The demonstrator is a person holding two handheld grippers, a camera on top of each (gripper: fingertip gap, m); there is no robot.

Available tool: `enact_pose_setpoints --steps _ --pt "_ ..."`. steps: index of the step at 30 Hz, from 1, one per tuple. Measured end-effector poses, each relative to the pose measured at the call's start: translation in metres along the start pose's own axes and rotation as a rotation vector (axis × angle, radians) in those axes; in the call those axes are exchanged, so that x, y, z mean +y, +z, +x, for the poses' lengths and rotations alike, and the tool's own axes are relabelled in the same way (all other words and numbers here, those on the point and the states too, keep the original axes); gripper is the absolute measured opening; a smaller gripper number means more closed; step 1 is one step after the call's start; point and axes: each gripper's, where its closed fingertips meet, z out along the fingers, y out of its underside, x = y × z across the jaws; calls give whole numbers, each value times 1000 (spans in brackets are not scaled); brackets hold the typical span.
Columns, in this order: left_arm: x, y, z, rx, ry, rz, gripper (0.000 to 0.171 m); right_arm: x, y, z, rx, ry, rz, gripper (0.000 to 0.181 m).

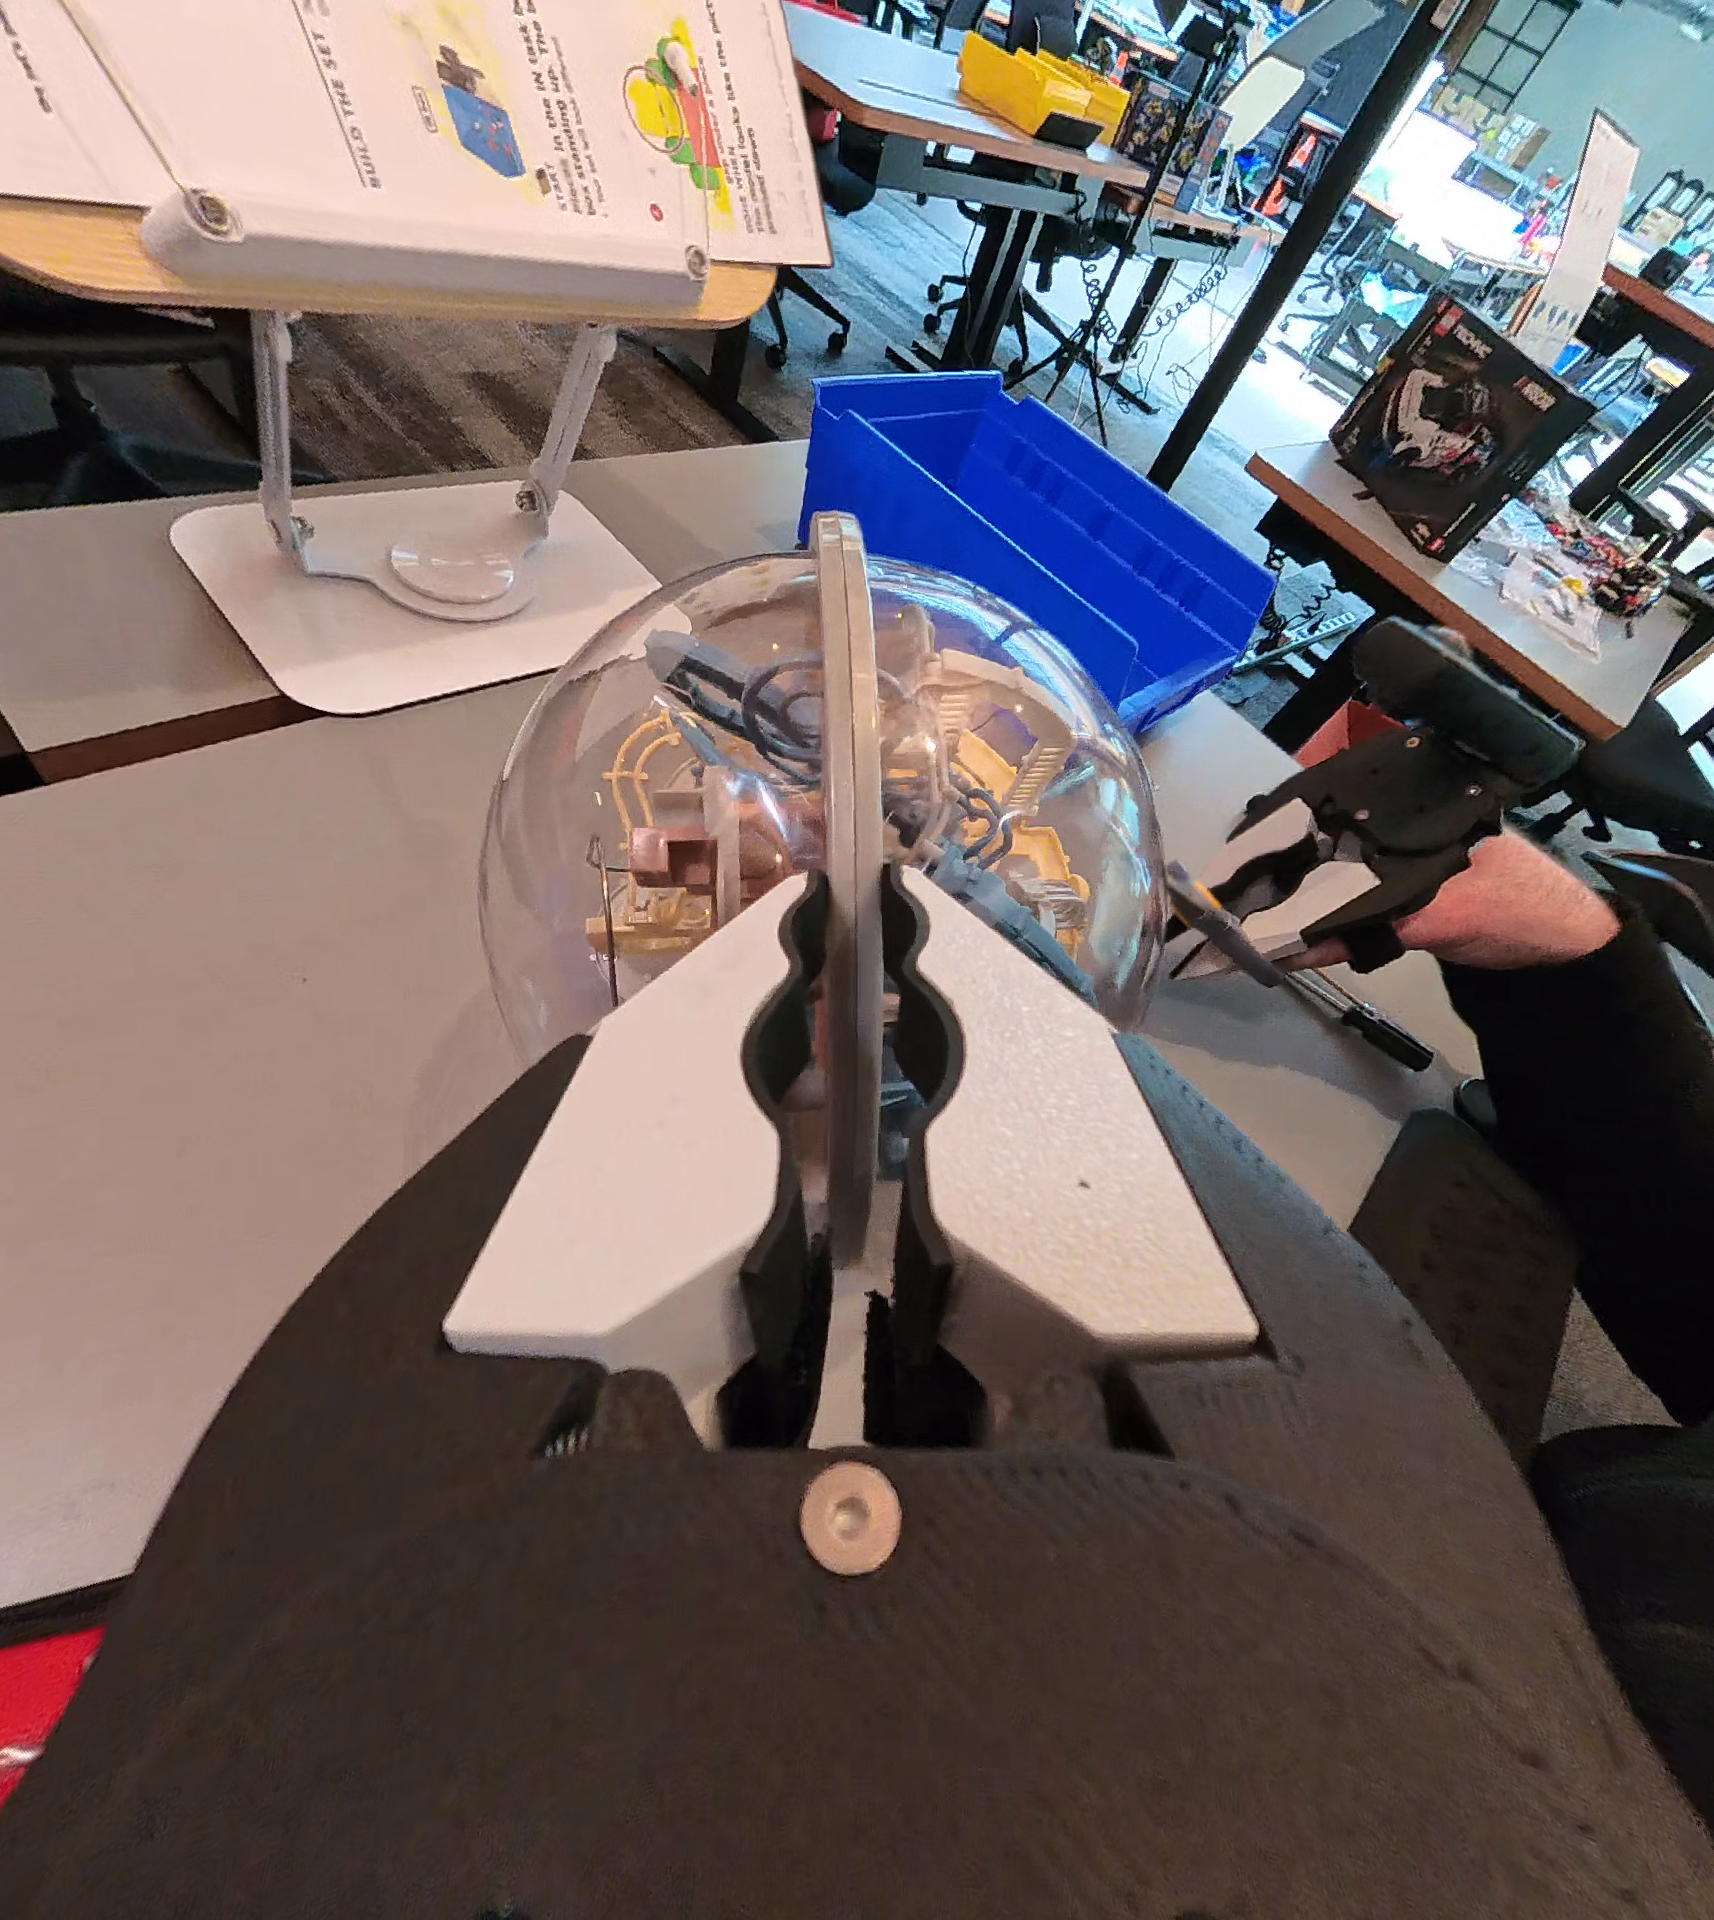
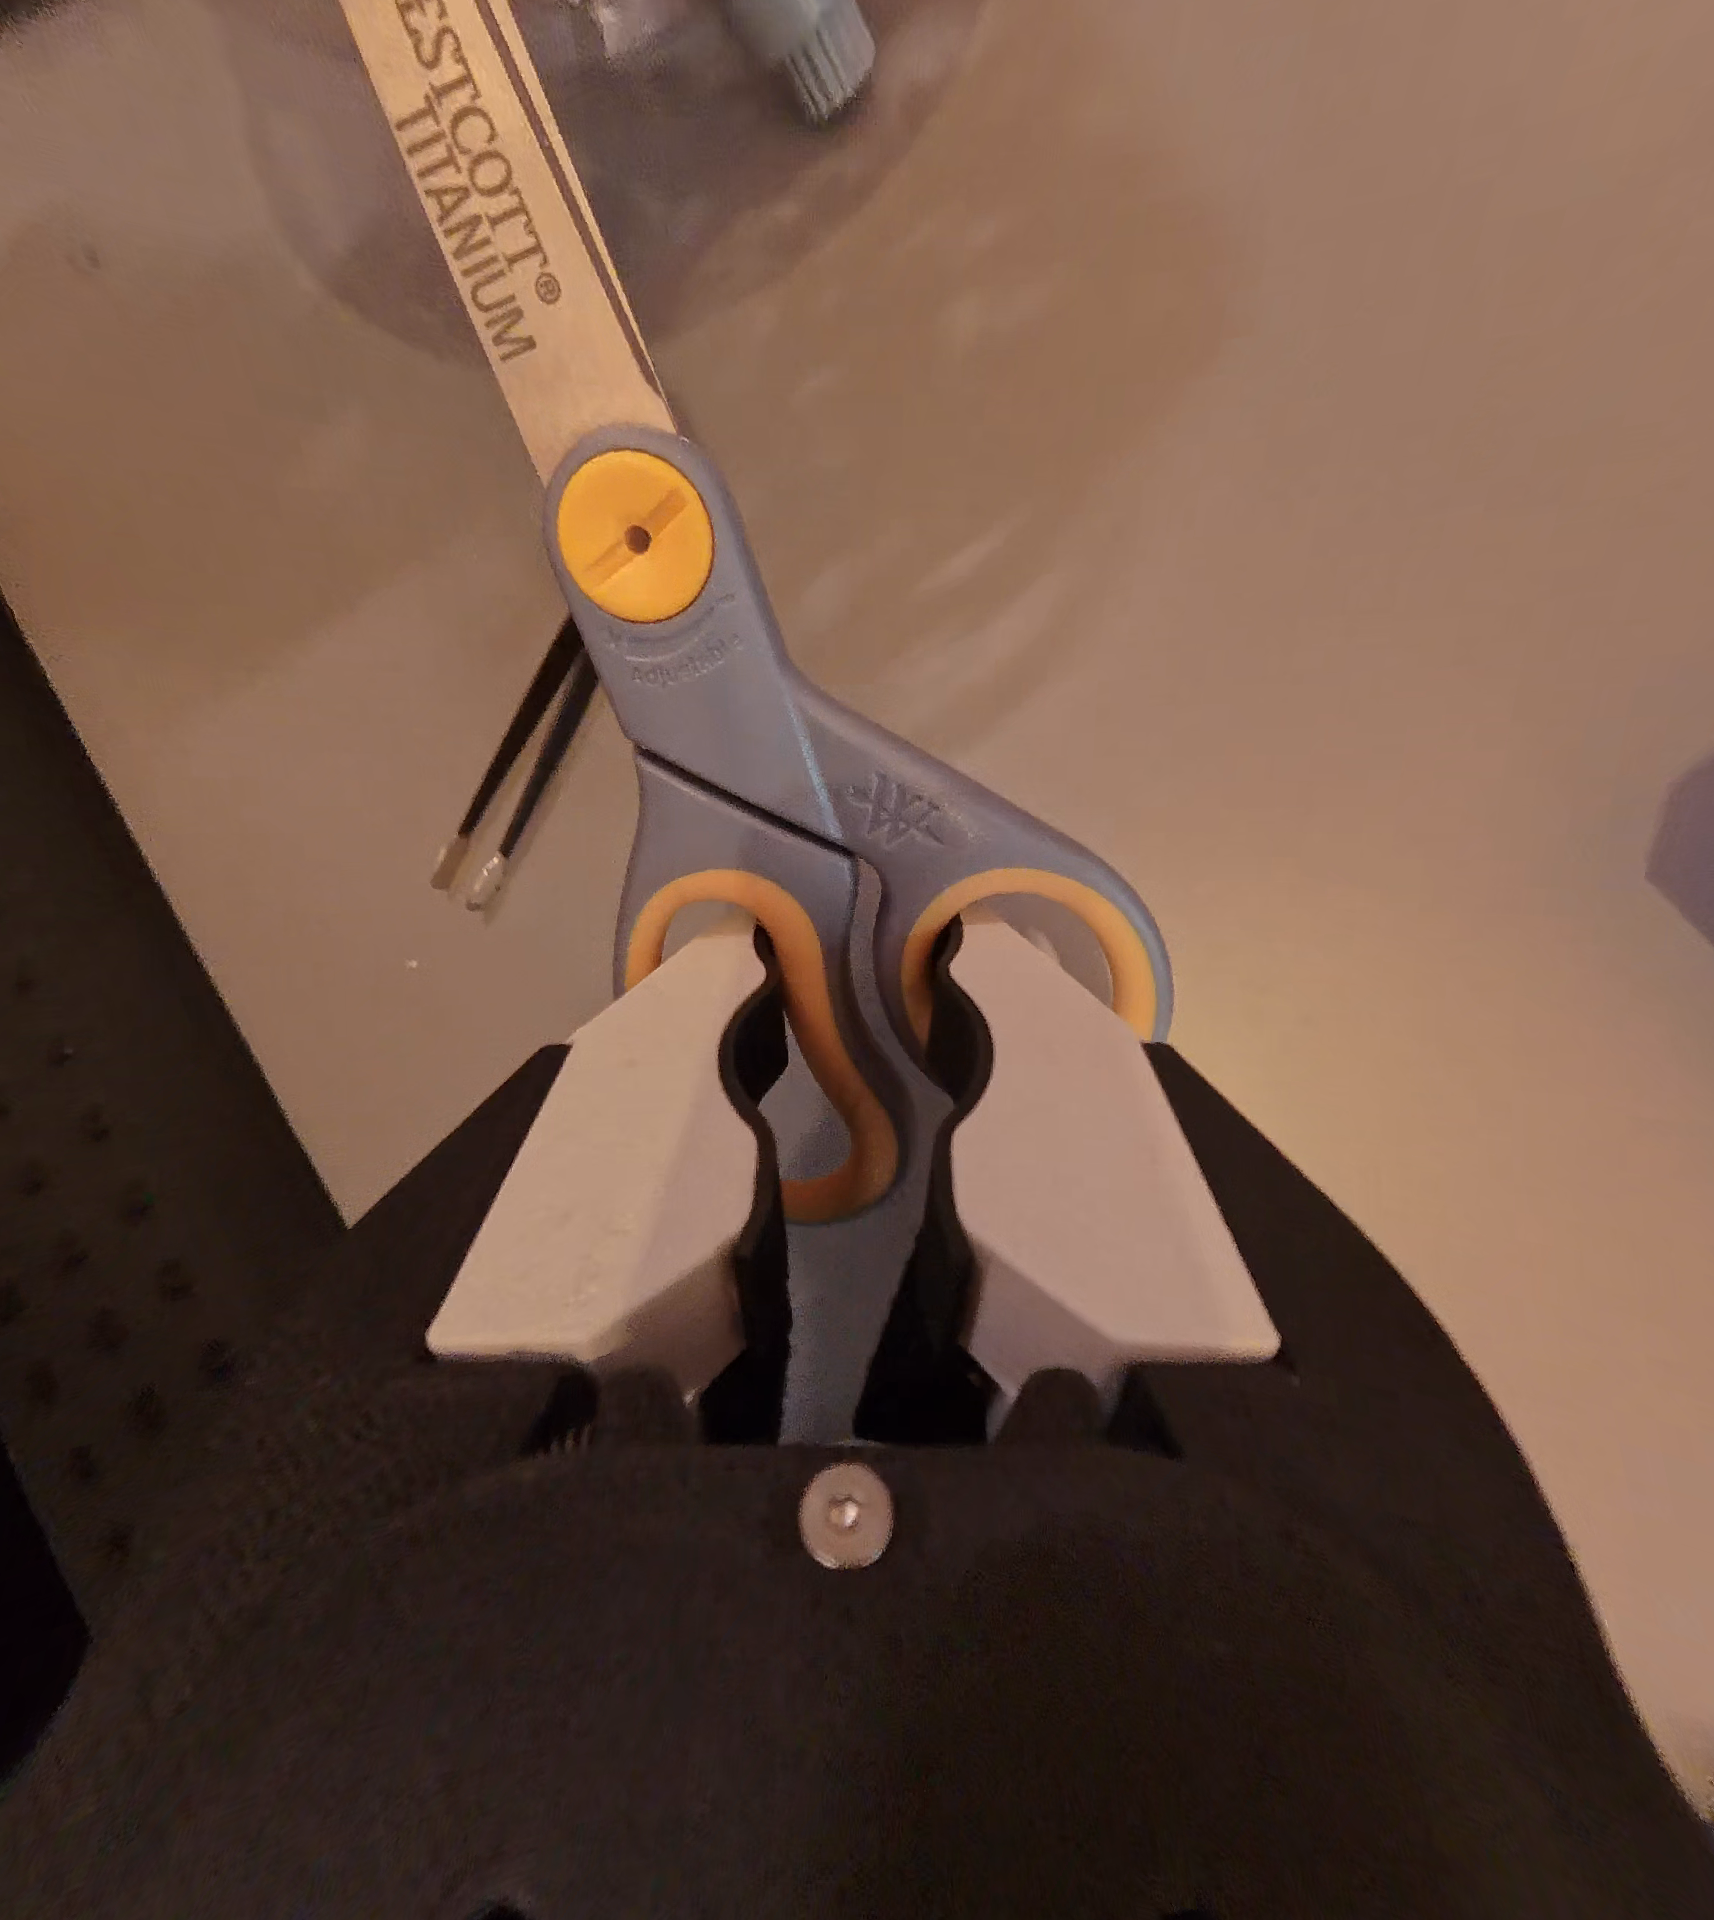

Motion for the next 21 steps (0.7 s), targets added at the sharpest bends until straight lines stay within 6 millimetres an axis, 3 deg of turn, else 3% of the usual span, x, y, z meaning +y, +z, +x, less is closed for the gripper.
enact_pose_setpoints --steps 3,8,18,21 --pt "2 -2 -6 6 -23 9 7 19 6 7 45 -18 -118 19" --pt "5 -6 -12 12 -52 27 7 29 1 18 144 -72 -236 19" --pt "14 -9 -20 24 -75 54 7 26 -1 25 258 -269 -428 21" --pt "17 -11 -23 20 -76 57 7 25 0 25 269 -317 -487 30"
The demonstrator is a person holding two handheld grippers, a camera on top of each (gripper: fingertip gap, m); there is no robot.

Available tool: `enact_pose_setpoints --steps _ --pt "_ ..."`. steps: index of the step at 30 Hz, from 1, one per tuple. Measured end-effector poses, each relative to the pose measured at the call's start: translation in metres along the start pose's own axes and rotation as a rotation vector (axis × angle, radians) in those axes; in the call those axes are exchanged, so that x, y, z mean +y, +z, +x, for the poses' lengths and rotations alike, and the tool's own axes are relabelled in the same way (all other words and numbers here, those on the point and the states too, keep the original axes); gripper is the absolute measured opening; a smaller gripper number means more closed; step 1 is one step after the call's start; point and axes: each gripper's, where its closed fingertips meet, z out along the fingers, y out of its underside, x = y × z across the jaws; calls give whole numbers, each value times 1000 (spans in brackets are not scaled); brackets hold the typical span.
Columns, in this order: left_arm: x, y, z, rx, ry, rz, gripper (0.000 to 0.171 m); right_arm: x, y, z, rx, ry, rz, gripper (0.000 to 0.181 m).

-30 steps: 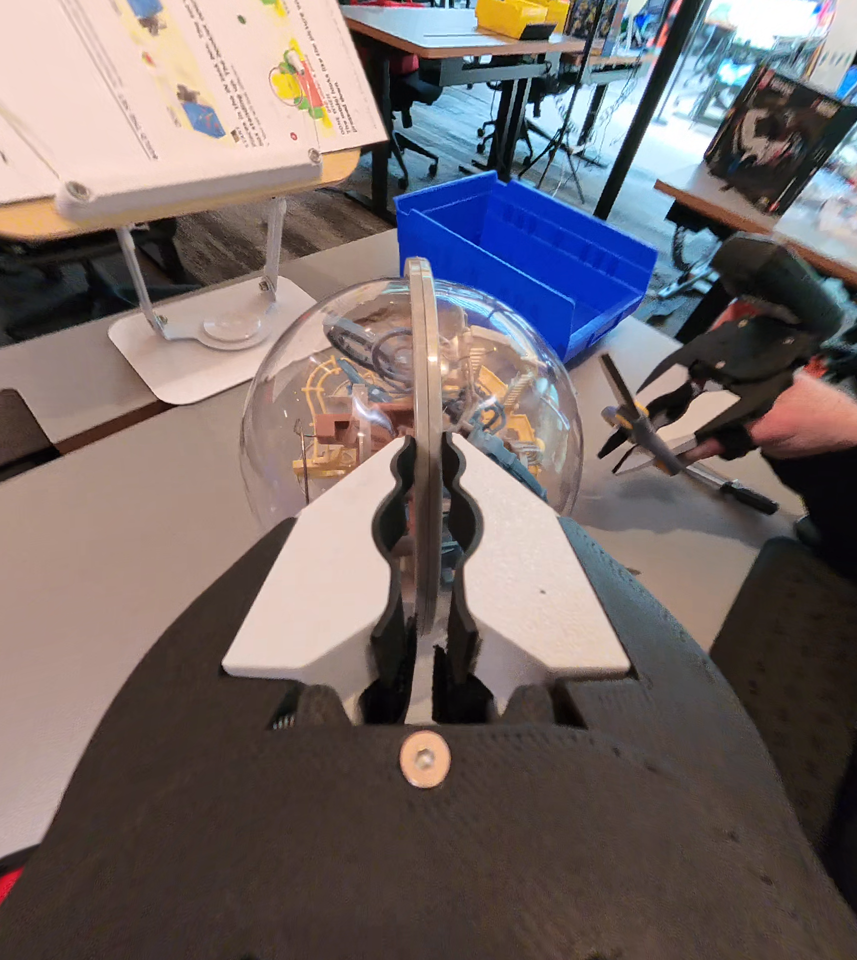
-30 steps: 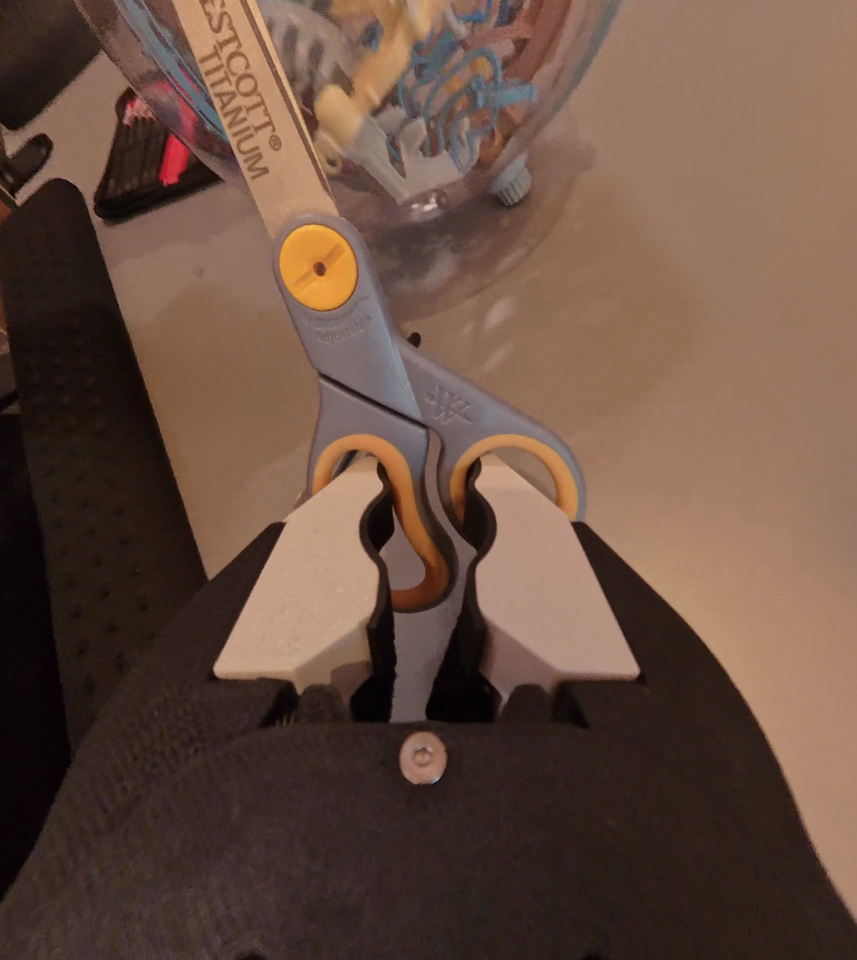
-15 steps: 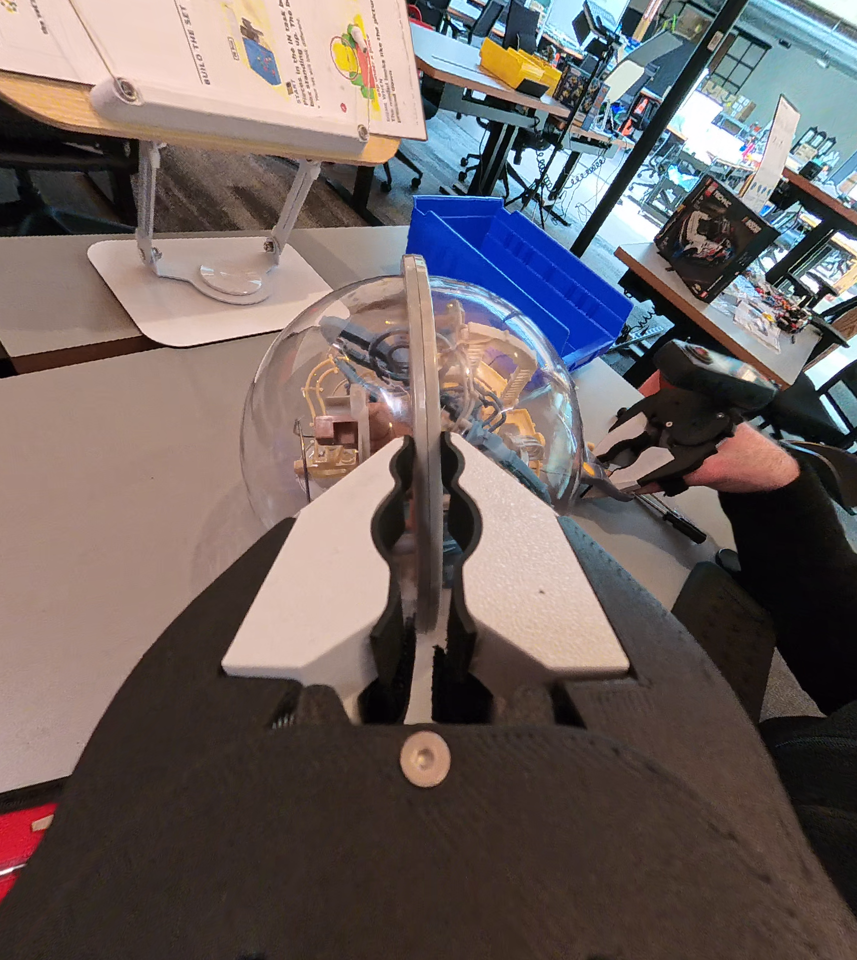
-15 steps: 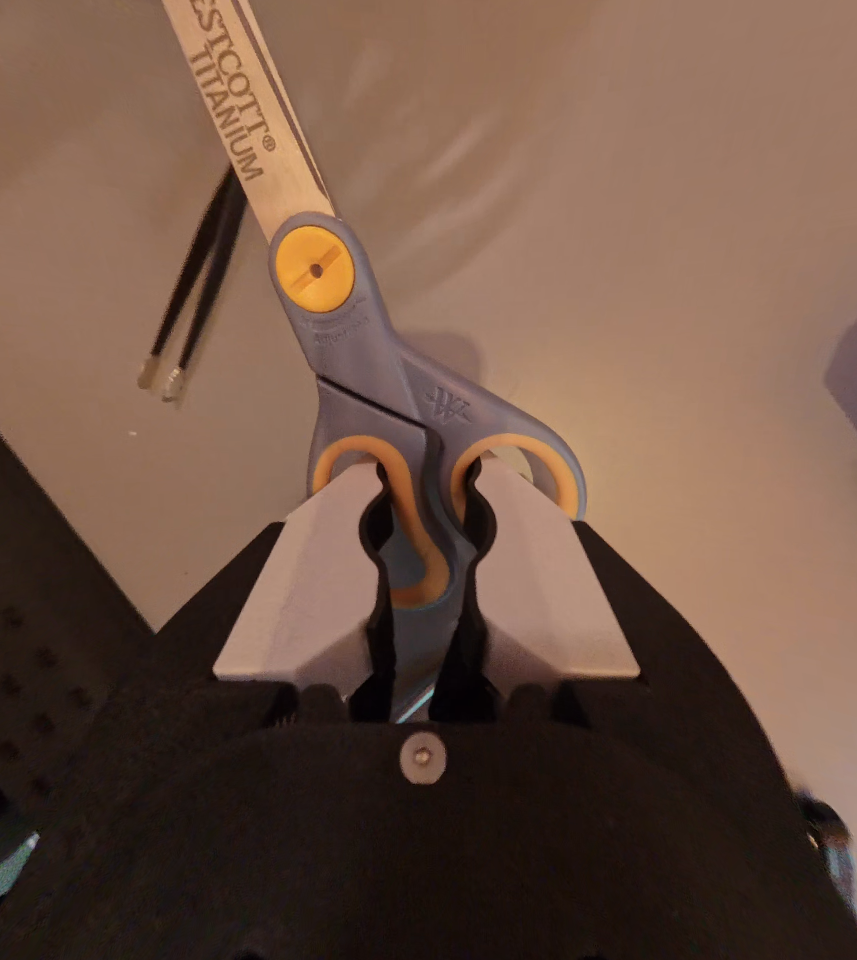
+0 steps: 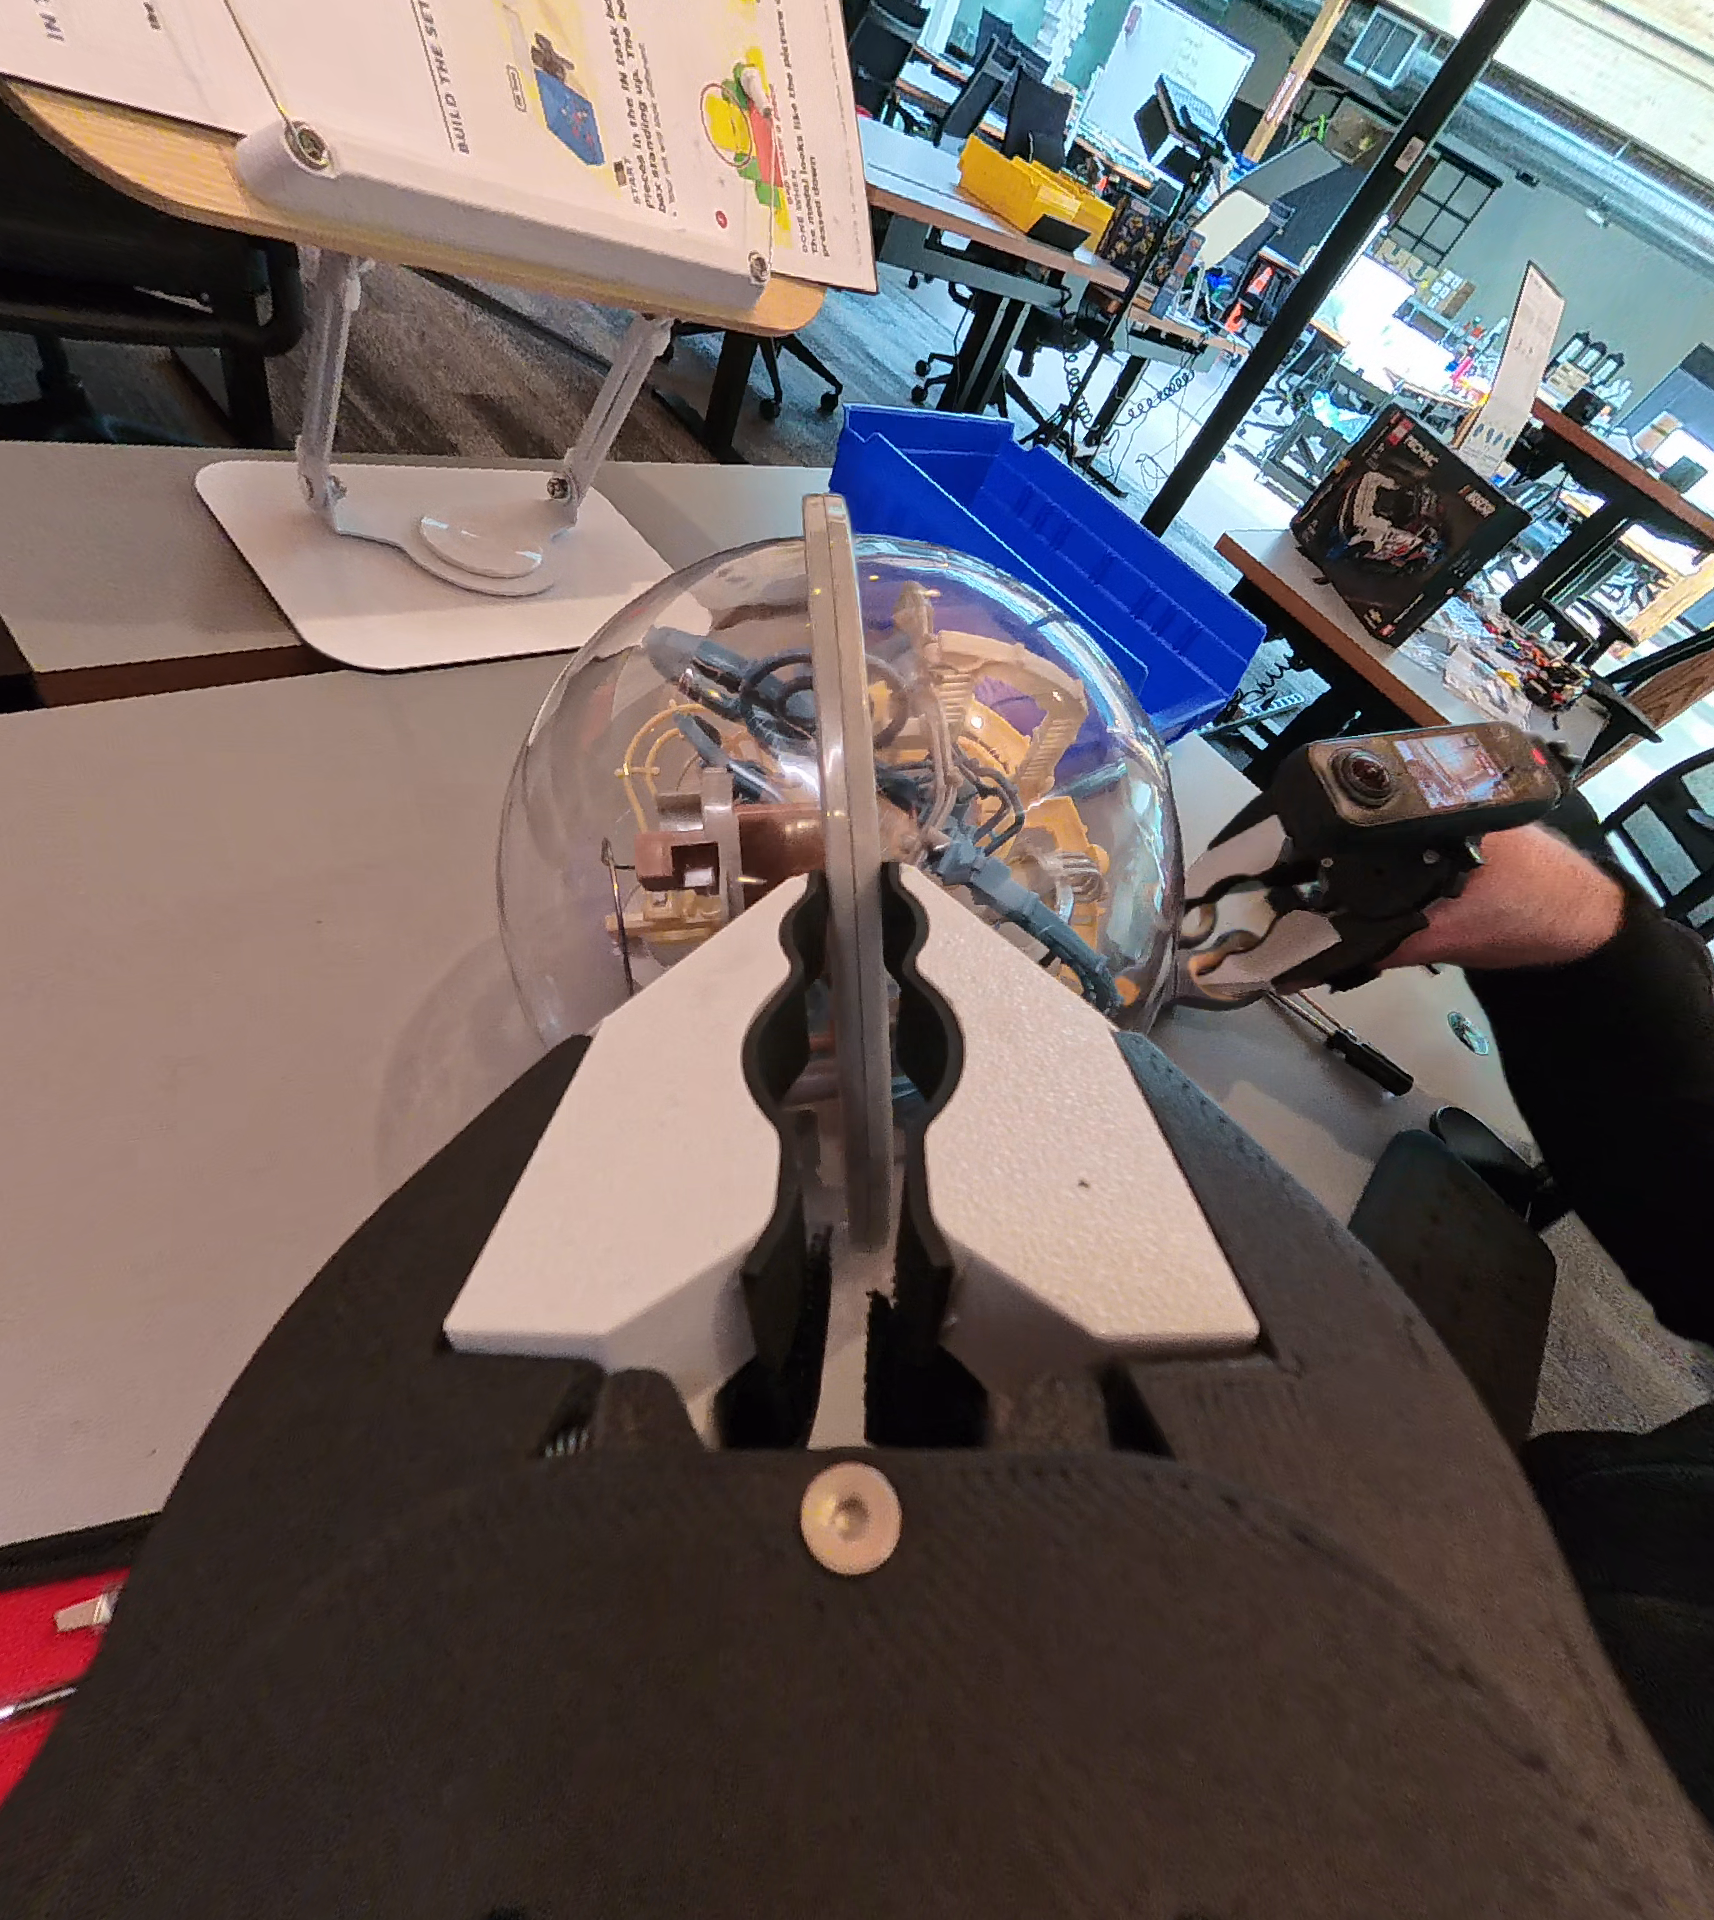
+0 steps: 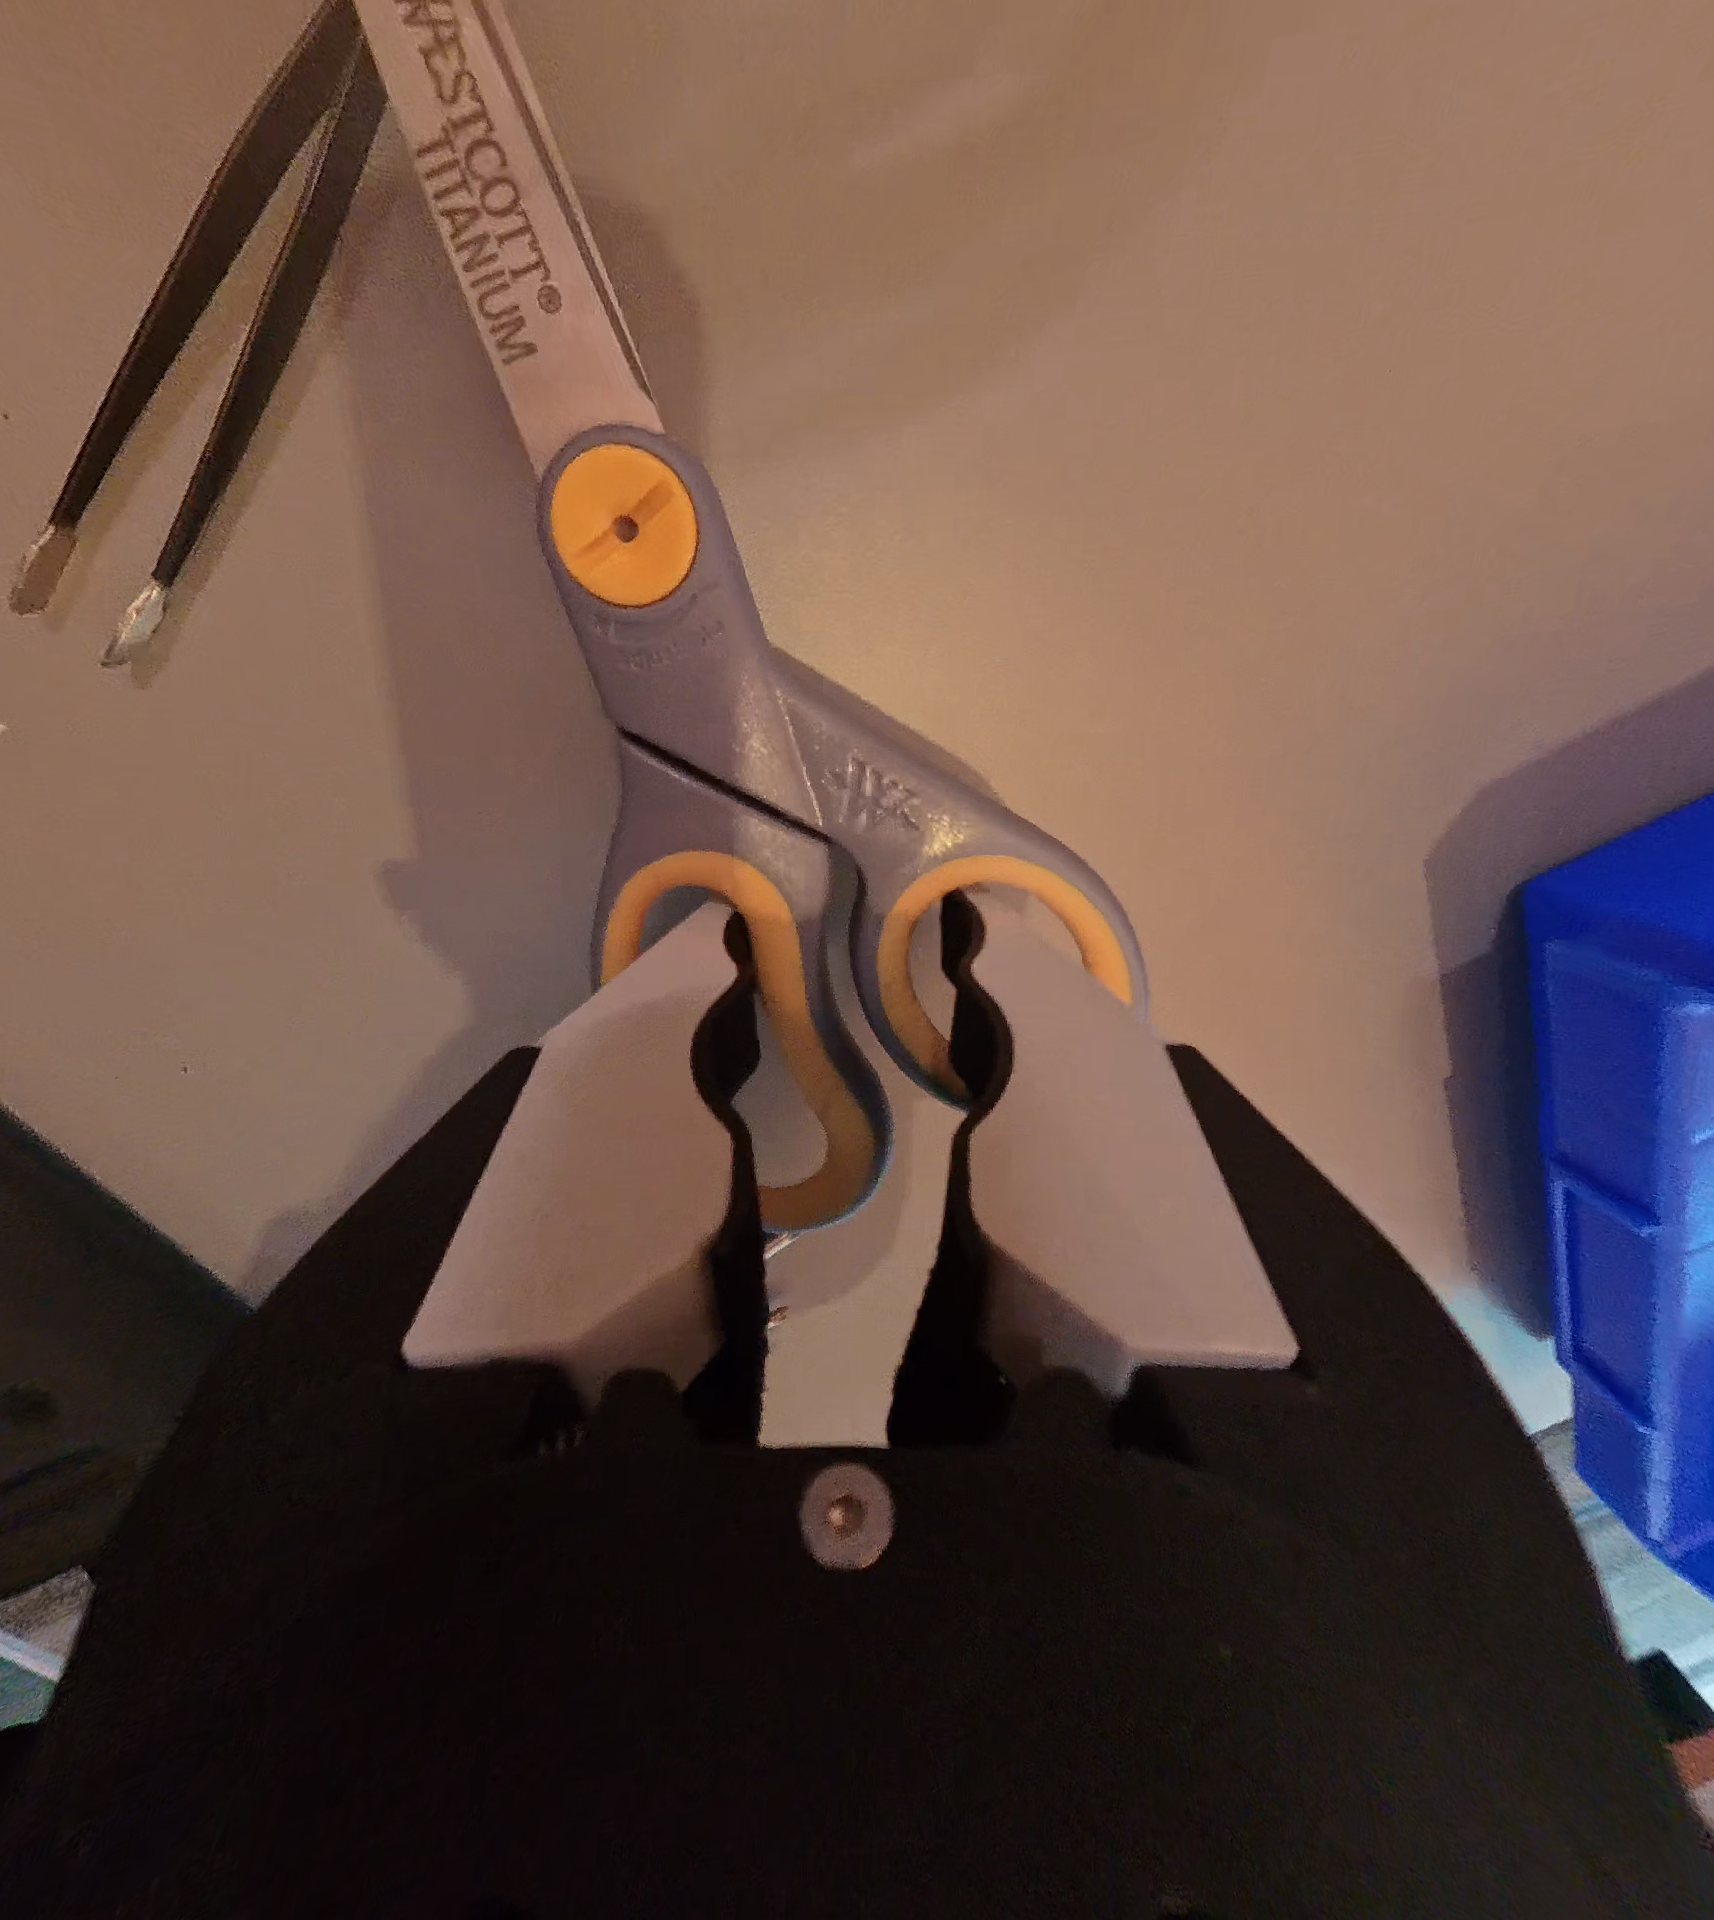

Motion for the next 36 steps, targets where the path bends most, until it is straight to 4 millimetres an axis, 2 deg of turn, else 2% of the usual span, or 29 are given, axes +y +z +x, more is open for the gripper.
enact_pose_setpoints --steps 4,7,8,12,14,18,21,25,29,36 --pt "2 -2 -1 5 -5 9 7 -2 -7 6 25 -94 -46 55" --pt "4 -4 -2 8 -9 17 7 1 -19 11 35 -99 -72 61" --pt "5 -4 -3 6 -11 18 7 -4 -25 8 18 -89 -35 59" --pt "9 -7 -5 5 -18 25 7 -60 -48 -49 -257 -7 296 31" --pt "11 -8 -5 5 -25 34 7 -73 -42 -68 -309 30 334 33" --pt "18 -13 -5 0 -48 42 7 -90 -16 -78 -283 122 345 32" --pt "26 -18 -2 2 -65 52 7 -91 -1 -76 -211 135 314 26" --pt "32 -22 7 17 -76 73 7 -96 2 -73 -187 137 336 11" --pt "35 -25 12 13 -58 73 7 -95 2 -73 -198 129 357 6" --pt "35 -26 12 3 -34 68 7 -93 -21 -98 -497 185 507 3"
